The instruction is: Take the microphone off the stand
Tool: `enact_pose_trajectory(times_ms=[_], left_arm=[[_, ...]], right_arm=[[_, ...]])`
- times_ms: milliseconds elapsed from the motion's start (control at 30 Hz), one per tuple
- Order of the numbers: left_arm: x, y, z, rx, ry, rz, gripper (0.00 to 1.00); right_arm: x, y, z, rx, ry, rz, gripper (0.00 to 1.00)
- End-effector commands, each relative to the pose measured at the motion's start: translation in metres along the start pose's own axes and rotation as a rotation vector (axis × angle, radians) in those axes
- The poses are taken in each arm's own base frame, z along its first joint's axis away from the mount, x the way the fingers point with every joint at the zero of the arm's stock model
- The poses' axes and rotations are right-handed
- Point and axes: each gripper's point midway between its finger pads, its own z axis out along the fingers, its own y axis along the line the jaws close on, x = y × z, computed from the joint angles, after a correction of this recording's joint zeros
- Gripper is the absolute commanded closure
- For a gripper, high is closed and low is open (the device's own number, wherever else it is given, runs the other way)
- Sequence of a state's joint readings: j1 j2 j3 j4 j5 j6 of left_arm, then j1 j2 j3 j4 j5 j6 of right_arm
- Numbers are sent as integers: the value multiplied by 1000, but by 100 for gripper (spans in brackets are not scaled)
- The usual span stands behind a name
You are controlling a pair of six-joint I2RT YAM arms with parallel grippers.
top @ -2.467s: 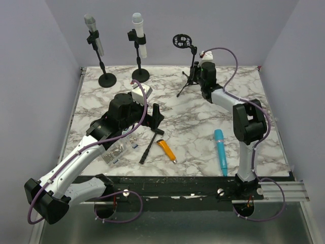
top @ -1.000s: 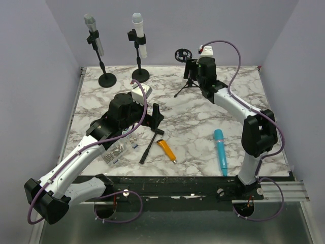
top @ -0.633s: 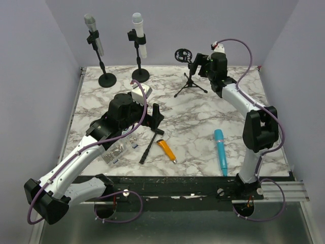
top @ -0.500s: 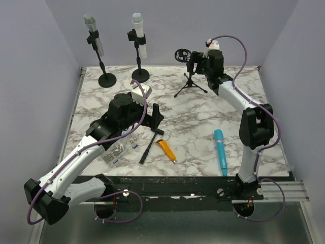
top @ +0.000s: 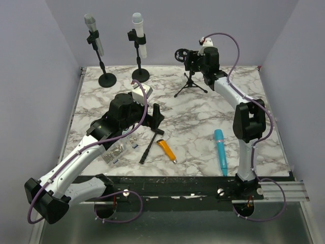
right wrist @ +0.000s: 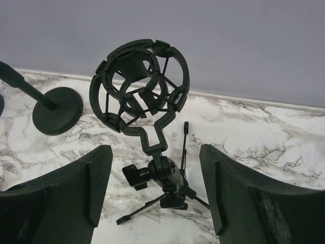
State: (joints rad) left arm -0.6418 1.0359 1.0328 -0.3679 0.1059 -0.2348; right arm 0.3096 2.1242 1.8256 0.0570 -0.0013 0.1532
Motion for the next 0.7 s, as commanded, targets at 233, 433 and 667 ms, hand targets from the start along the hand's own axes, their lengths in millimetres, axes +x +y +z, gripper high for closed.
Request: enact_pose_trajectory(times_ms=[233,433,667], left_arm=[[-4,-1,0,-2,-7,13,1],[-3,0,1,-4,-4,13,1],[-2,0,2,-6,0,13,1]], right_arm=[[26,4,17,-12,65,-49,33],[23,-4,20,30,53,-67,47],[13,-18,14,115,30,-81,73]])
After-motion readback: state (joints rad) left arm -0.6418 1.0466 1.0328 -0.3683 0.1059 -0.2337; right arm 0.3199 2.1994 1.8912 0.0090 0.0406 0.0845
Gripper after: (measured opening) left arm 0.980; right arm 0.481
